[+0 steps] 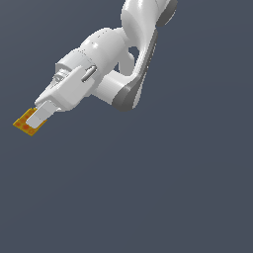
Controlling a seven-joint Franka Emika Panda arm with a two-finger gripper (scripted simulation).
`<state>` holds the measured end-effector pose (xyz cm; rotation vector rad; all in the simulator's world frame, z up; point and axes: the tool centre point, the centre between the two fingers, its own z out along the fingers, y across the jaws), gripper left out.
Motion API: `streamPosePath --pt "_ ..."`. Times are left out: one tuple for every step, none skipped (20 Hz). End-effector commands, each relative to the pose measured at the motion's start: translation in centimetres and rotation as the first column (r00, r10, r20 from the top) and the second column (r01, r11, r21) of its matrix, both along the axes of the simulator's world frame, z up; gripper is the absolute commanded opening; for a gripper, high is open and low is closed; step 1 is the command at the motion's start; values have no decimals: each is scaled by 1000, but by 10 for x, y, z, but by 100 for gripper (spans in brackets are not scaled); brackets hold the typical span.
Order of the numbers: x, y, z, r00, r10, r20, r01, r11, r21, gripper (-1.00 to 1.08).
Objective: Pick up the object and move it to a goal position.
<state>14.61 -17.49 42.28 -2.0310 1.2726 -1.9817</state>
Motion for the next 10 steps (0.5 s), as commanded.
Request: streamPosePath --pt "-3 -2 11 999 -12 30 12 1000 -8 -100" --pt "-4 -3 14 999 -15 39 16 1000 -11 -100" --pt "-5 -3 17 999 -18 46 18 1000 -12 -100" --pt "-5 -4 19 998 -20 51 21 1000 -14 -100" --pt "-6 -4 20 998 -22 55 23 1000 -15 -100" --pt "-6 -4 21 998 -23 57 24 1000 -15 -100" --pt "-6 -5 21 998 -24 58 25 1000 -15 -100" --pt "-7 -4 21 998 -24 58 25 1000 -15 -100" --pt "-6 -5 20 998 -24 56 25 1000 -15 -100" --pt "-6 -5 20 998 -24 56 24 1000 -15 -100"
